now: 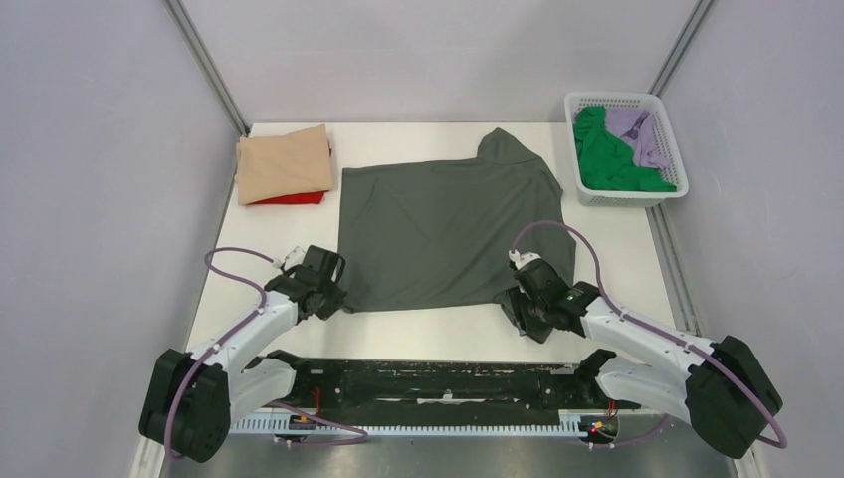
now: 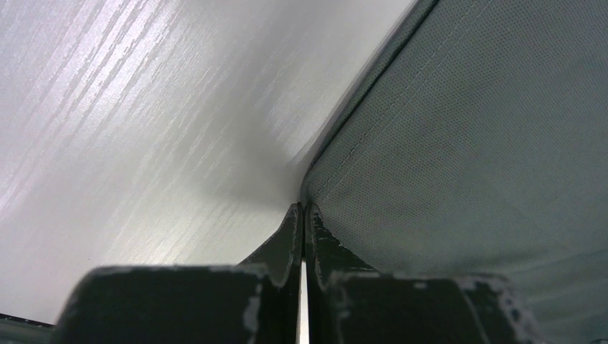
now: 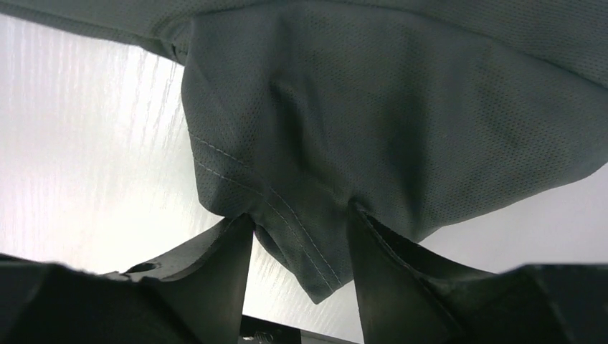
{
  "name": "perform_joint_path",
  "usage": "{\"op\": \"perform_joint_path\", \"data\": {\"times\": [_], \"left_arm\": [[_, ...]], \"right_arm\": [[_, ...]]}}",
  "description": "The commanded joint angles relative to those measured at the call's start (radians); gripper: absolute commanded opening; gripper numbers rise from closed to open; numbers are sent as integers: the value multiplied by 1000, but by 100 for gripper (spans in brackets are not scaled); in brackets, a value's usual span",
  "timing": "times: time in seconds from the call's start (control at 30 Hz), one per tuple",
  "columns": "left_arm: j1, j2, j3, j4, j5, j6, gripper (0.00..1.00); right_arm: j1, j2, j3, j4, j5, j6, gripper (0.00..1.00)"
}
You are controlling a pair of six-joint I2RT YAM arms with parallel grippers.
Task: Fold and stack the t-shirts
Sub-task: Grab the side of the flattened tshirt closest away from the robot with both arms, then fold the flattened tshirt in 1/3 of the way
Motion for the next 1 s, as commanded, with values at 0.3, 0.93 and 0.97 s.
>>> {"op": "perform_joint_path", "data": {"times": [0.3, 0.93, 0.97], "left_arm": [[-2, -82, 16, -117, -24, 49, 2], [5, 4, 163, 1, 101, 139, 2], [7, 19, 175, 8, 91, 146, 2]], "right_arm": [[14, -57, -58, -55, 14, 92, 0], [63, -40, 203, 139, 255, 14, 0], [52, -19, 234, 159, 276, -1, 0]]}}
